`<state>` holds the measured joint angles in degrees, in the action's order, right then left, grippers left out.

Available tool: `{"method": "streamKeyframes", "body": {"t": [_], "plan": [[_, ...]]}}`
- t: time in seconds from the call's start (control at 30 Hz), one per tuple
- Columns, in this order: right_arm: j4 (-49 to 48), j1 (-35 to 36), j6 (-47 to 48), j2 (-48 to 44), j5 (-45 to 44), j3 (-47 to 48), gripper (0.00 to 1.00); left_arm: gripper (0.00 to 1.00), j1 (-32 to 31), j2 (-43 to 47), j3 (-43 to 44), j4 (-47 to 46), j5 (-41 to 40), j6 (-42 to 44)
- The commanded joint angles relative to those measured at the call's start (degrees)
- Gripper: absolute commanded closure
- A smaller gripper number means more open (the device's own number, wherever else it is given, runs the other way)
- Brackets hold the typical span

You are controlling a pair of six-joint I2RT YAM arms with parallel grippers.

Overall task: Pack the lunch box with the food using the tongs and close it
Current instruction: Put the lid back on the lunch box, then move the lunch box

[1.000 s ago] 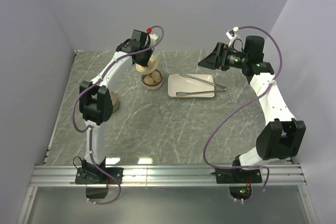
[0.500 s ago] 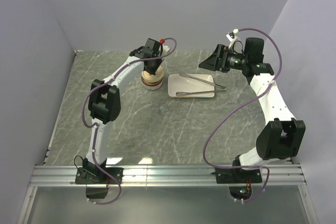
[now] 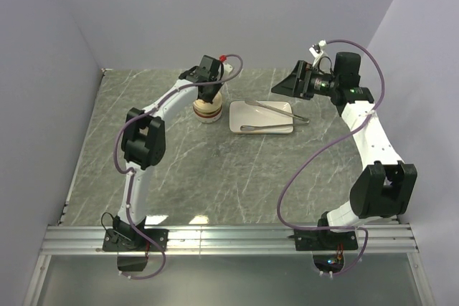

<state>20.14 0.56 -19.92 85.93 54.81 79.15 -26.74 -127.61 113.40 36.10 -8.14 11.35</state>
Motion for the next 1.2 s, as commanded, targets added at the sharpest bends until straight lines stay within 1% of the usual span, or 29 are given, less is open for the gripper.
{"method": "streamKeyframes", "body": {"t": [0.0,0.2,0.47,0.57,0.67,0.77,0.9,1.03,1.17], "plan": [[-2.5,-1.7,-0.3,-1.7,1.0,0.0,0.00,0.96,-0.8,1.7,-3.4,0.1,1.5,-0.5],[-2.3,-1.8,-0.1,-1.7,1.0,-0.1,0.00,0.98,-0.8,4.5,-7.8,-0.4,2.1,-1.2],[-3.1,-1.9,-0.8,-1.0,1.8,-0.6,0.00,0.97,-0.9,4.9,-7.1,1.6,4.4,-1.1],[-3.2,-1.9,-0.8,-1.0,1.7,-0.7,0.00,0.98,-1.1,5.1,-8.0,1.5,4.3,-0.9],[-2.8,-2.0,-0.6,-0.9,1.8,-0.6,0.00,0.99,-1.2,6.1,-10.7,1.0,4.6,-1.0],[-2.7,-2.0,-0.6,-0.9,1.8,-0.6,0.00,1.00,-1.5,7.7,-14.5,0.9,5.2,-0.9],[-2.5,-2.1,-0.5,-1.0,2.1,-0.4,0.00,1.00,-1.6,11.7,-22.3,0.8,6.5,-0.4],[-2.8,-2.1,-0.8,-1.0,2.2,-0.6,0.00,1.00,-1.6,18.1,-28.9,1.3,7.6,1.0],[-3.2,-2.1,-1.0,-1.0,2.3,-0.8,0.00,1.00,-1.6,22.9,-34.2,3.2,11.7,2.5]]}}
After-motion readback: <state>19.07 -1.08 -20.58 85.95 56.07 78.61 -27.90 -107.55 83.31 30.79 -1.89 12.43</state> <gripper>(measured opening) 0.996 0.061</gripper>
